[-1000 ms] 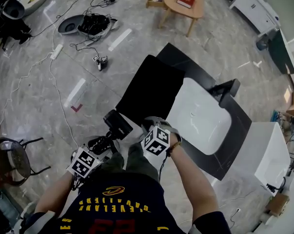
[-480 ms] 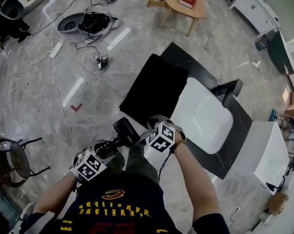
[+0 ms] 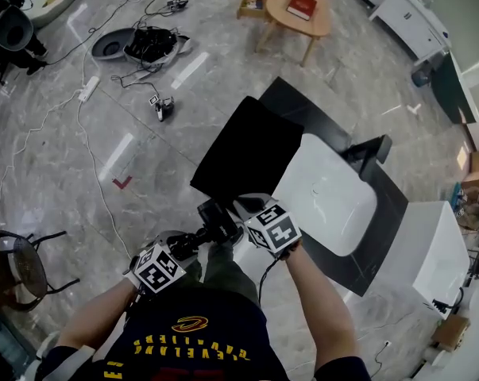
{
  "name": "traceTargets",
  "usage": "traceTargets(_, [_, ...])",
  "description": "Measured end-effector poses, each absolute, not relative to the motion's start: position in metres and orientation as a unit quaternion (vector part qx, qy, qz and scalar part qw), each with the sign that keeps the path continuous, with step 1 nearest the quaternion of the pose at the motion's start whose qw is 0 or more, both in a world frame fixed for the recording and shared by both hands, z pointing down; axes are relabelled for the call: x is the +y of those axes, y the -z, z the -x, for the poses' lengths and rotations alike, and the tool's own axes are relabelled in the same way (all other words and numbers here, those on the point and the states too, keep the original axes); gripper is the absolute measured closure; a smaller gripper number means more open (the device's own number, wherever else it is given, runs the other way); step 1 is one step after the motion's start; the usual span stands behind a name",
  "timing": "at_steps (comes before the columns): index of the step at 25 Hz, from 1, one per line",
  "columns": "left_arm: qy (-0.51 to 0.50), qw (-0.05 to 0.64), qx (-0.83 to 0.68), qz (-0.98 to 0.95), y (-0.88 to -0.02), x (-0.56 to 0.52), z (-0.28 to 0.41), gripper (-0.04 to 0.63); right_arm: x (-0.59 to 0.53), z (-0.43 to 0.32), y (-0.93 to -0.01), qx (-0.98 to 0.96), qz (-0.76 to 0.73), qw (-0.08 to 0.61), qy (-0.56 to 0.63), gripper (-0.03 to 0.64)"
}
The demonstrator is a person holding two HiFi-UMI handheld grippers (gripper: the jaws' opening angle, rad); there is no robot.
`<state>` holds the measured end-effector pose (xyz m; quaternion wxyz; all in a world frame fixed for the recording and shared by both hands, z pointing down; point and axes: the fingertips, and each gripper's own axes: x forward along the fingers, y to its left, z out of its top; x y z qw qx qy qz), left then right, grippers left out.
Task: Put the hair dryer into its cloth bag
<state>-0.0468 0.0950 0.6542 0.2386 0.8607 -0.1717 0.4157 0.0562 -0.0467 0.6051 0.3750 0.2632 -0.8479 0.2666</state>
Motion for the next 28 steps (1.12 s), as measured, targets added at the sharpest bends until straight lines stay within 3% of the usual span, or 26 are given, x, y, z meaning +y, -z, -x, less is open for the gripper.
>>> traceTargets(11, [-0.410, 0.239, -0.223, -0.852, -0.658, 0.044, 0.036, 0.359, -0.047, -0.047, -0.583, -0.863, -0.255, 0.344, -0.270, 0.604])
traceTargets(17, [-0.406, 0.274, -0.258, -0.833, -0.663, 0.020, 0.019, 0.359, -0.048, -0.049, -0.579, -0.861, -0.266, 0.322, -0.288, 0.604])
traceTargets(28, [-0.405, 0.258, -0.292, -0.827, -0.664, -0.020, -0.015, 0.359, -0.051, -0.053, -0.576, -0.860, -0.275, 0.284, -0.324, 0.604])
